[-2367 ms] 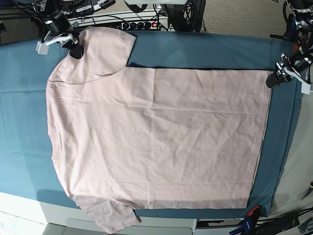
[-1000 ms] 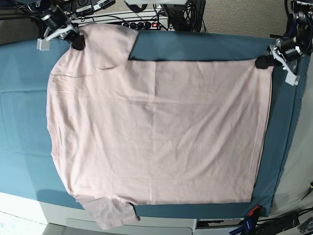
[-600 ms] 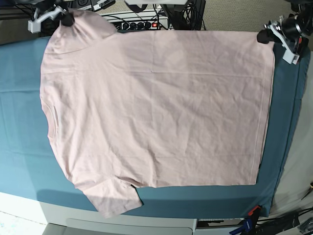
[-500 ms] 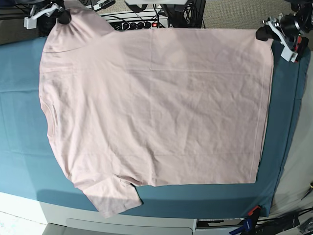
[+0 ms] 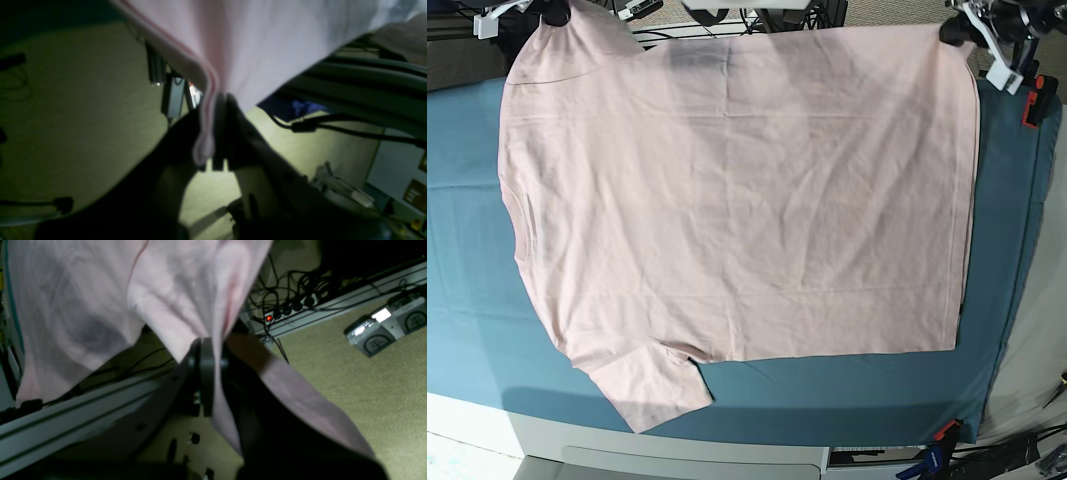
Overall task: Fold the T-shirt properly
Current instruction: 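Lift the shirt by its shoulders and pull it toward the robot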
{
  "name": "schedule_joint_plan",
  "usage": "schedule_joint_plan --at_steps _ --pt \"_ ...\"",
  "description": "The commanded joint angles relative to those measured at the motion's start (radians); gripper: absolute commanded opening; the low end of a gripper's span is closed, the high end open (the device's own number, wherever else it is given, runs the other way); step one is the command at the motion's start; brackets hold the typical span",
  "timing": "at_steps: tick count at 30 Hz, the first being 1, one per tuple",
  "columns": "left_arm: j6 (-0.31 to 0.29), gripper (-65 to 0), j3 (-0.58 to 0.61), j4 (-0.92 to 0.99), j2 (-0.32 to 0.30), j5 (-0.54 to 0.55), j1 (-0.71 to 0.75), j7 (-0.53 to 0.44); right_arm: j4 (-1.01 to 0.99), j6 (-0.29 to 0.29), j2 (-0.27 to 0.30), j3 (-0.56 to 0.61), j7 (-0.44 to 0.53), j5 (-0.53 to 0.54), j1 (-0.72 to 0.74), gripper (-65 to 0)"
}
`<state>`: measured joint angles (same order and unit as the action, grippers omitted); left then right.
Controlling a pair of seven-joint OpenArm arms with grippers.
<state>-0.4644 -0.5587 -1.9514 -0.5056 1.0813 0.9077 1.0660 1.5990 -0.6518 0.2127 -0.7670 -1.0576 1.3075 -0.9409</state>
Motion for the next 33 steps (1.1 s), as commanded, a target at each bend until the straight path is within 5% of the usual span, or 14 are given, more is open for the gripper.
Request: schedule_joint_plan --at_steps 1,22,28,33 --pt "-0.004 -65.0 -0.01 -0.018 -0.002 0.011 0.019 0.0 0.012 -0.006 0.011 -0.014 0.001 0.014 -0.026 -65.0" --pt "-0.006 -65.0 -0.01 -0.055 0.018 0.011 0.068 -0.01 0.013 -0.008 0.005 -0.114 -0.032 0.107 -0.073 -65.0" --pt "-0.001 -65.0 -0.079 -0.214 0.019 -0.032 -0.003 -0.057 0.195 -0.046 -0.03 -0.119 -0.065 0.176 -0.053 -65.0" --pt "0.011 -65.0 -0.063 -0.27 0.015 -0.066 -0.091 -0.092 0.397 -0.046 -0.037 -0.119 0.041 -0.039 0.102 -65.0"
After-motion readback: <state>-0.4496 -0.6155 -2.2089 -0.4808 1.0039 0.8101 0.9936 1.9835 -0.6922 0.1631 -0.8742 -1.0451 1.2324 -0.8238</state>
